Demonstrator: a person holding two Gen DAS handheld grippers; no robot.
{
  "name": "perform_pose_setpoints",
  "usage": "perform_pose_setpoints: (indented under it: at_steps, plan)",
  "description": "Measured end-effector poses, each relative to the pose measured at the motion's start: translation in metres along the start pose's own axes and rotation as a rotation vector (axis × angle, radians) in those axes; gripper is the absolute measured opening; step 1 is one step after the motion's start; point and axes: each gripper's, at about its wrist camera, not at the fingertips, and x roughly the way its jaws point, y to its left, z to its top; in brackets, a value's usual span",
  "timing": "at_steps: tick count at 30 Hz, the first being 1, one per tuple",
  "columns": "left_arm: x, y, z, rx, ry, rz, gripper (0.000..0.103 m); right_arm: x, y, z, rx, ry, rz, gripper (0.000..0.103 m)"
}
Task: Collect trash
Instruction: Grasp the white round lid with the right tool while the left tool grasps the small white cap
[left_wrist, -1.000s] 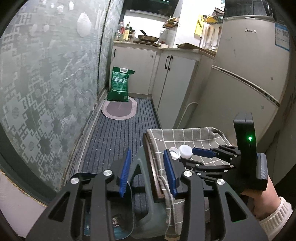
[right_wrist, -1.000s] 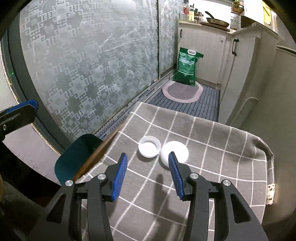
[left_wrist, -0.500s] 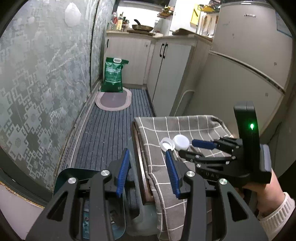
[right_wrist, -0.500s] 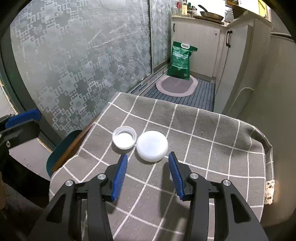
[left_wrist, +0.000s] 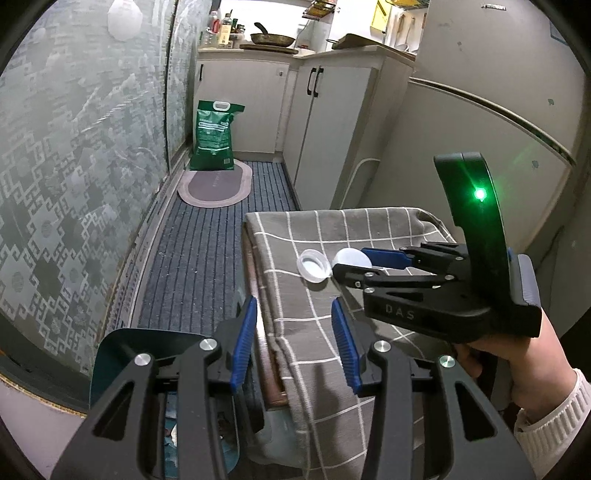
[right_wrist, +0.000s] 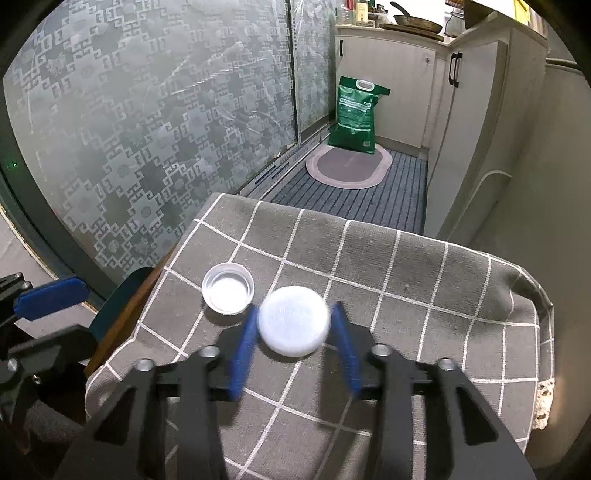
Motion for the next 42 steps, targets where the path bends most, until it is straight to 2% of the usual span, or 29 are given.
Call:
perform_pose_setpoints:
  at_steps: [8, 21, 30, 42]
  plan:
    - [0.016, -0.014, 0.002, 0.053, 0.038, 0.012, 0.045, -0.014, -0.006, -0.003, 0.018, -0.024, 0.012, 0.039]
    - [0.058, -0.037, 0.006, 0.142, 0.126, 0.072, 0.045, -0.041, -0.040, -0.026, 0.068, -0.055, 0.036, 0.039]
    - [0.081, -0.035, 0.017, 0.144, 0.167, 0.115, 0.043, -0.056, -0.063, -0.044, 0.100, -0.073, 0.058, 0.039]
    - [0.097, -0.041, 0.029, 0.151, 0.169, 0.157, 0.044, -0.072, -0.080, -0.060, 0.119, -0.093, 0.071, 0.040]
